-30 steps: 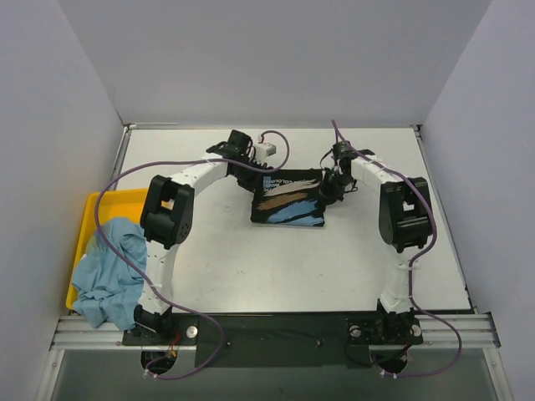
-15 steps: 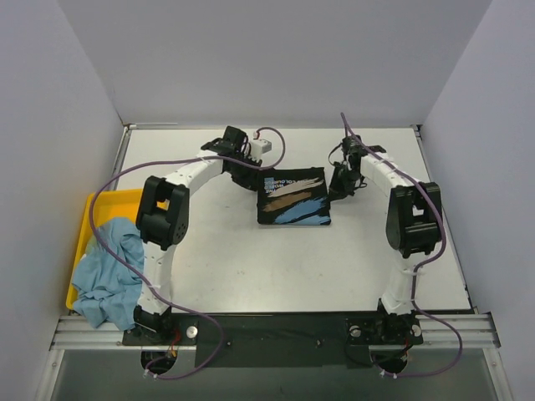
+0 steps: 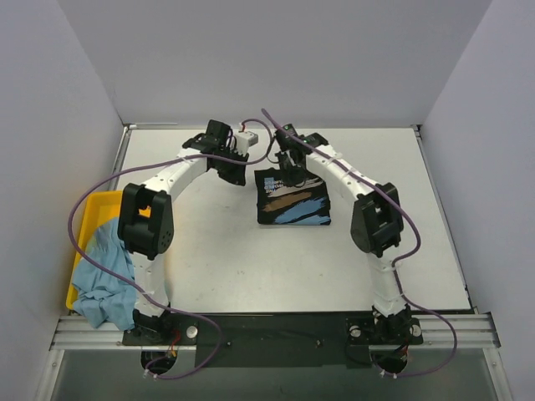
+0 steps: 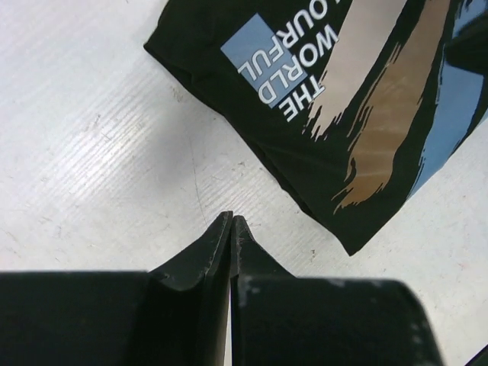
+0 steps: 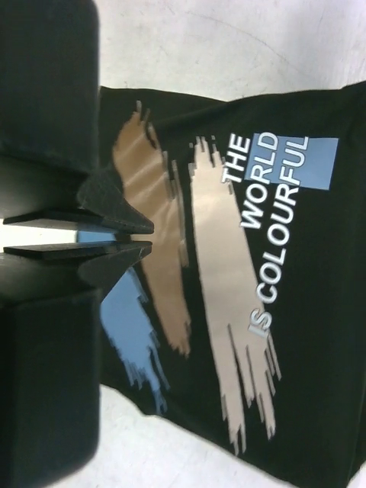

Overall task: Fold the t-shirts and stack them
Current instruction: Smooth out wrinkles on the folded tshirt, then put the neatly folded tshirt into the corner of the board with the right arm

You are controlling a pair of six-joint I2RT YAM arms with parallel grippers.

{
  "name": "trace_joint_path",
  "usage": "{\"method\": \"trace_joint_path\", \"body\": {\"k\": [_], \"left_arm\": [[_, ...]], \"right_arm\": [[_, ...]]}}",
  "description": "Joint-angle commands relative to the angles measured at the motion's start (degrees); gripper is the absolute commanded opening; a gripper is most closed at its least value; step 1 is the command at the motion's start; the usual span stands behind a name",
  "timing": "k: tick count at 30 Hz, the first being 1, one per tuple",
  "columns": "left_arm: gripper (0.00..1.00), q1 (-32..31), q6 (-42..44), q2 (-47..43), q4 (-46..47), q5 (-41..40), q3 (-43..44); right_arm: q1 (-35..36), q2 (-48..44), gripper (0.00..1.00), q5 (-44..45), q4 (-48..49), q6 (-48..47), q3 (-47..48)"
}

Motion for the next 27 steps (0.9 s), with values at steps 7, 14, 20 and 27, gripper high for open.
{"method": "trace_joint_path", "body": {"k": [7, 14, 20, 27], "left_arm": [[0.11, 1.4, 1.6, -4.1, -0.3, -2.3, -2.5], [0.11, 1.6, 1.6, -3.9, 0.2, -2.3, -2.5], [0.11, 2.1, 1.6, -4.6, 0.3, -2.1, -2.5], [0.11, 3.3, 2.2, -6.0, 0.0, -1.7, -2.9]], "right_arm": [[0.7, 12.2, 0.0, 4.6, -7.9, -0.7, 3.9], [0.6, 9.9, 0.0, 3.1, -6.8, -1.0, -3.3], [-0.7, 2.7, 0.0, 3.4, -4.7, 0.4, -16.2], [-3.8, -9.4, 0.0, 4.8, -3.1, 1.6, -34.5]]}}
